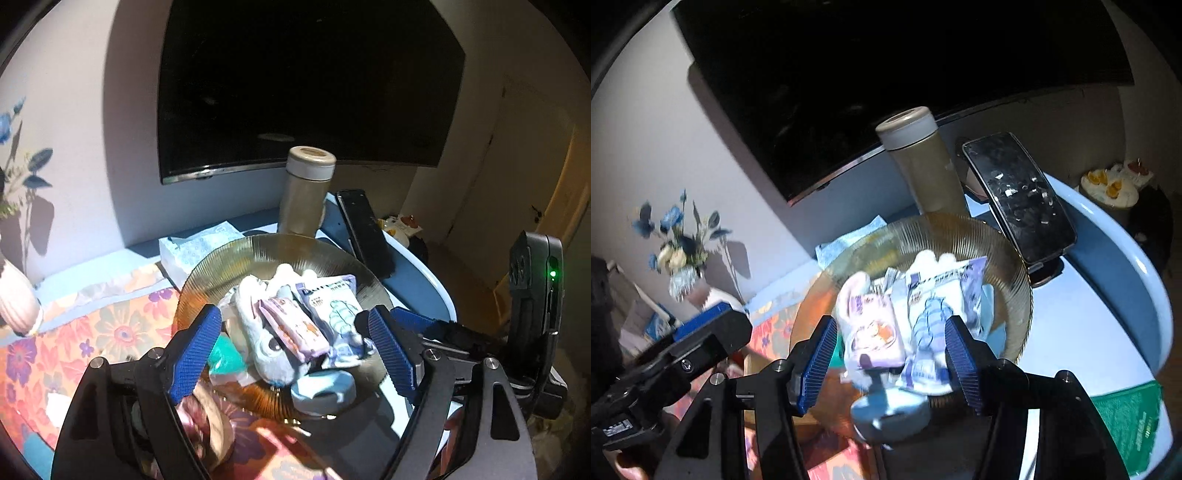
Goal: Organize soft objects
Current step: 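Open both tools to drop the pouch and case into the bowl, then move both open tools back over the floral tablecloth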
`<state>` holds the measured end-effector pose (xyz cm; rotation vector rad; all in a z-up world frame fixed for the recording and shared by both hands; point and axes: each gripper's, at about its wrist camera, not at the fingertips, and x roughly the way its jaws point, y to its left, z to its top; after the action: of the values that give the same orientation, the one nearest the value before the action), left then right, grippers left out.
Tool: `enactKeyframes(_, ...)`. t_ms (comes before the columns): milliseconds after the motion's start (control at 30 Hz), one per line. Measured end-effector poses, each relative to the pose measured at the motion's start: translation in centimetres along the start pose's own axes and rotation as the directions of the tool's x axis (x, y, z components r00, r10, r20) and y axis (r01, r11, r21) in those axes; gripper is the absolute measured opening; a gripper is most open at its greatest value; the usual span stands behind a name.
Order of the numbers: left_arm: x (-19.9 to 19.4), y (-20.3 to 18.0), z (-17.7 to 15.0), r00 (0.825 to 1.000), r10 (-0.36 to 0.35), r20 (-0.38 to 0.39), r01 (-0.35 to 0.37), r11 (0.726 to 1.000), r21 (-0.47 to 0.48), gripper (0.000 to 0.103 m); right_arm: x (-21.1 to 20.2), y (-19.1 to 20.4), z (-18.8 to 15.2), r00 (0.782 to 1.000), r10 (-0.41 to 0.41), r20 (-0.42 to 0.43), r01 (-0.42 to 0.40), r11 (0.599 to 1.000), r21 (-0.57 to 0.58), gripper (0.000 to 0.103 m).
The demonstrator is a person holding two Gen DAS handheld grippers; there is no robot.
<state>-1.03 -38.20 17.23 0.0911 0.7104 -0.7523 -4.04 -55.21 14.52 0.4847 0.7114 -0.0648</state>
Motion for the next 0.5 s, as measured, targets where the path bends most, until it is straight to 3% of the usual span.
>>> enactKeyframes(133,-2.6,-0.1,-1.1,1.000,-0.003,0.017,0.002,1.000,0.007,0.081,-1.7,1.6,-1.5,1.000,-0.016,0.013,0.017,0.999,-0.043,0.067)
enactKeyframes(200,-3.9,0.3,-1.8,1.000,0.003,0.027,-0.003,1.000,0.002,0.081,-3.0,2.3,-2.4,0.999,-0.029,0.034,0.031,0.998,-0.056,0.082)
enactKeyframes(367,-7.3,2.3,-5.1,0.999,0.035,0.030,-0.034,0.999,-0.028,0.081,-5.5,3.9,-4.8,0.996,-0.046,0.077,0.053,0.995,-0.089,0.083)
enactKeyframes(500,-10.2,4.9,-8.4,0.992,0.121,0.019,-0.120,0.992,-0.043,0.081,-6.0,5.8,-7.1,0.998,-0.013,0.055,0.019,0.992,-0.124,0.083)
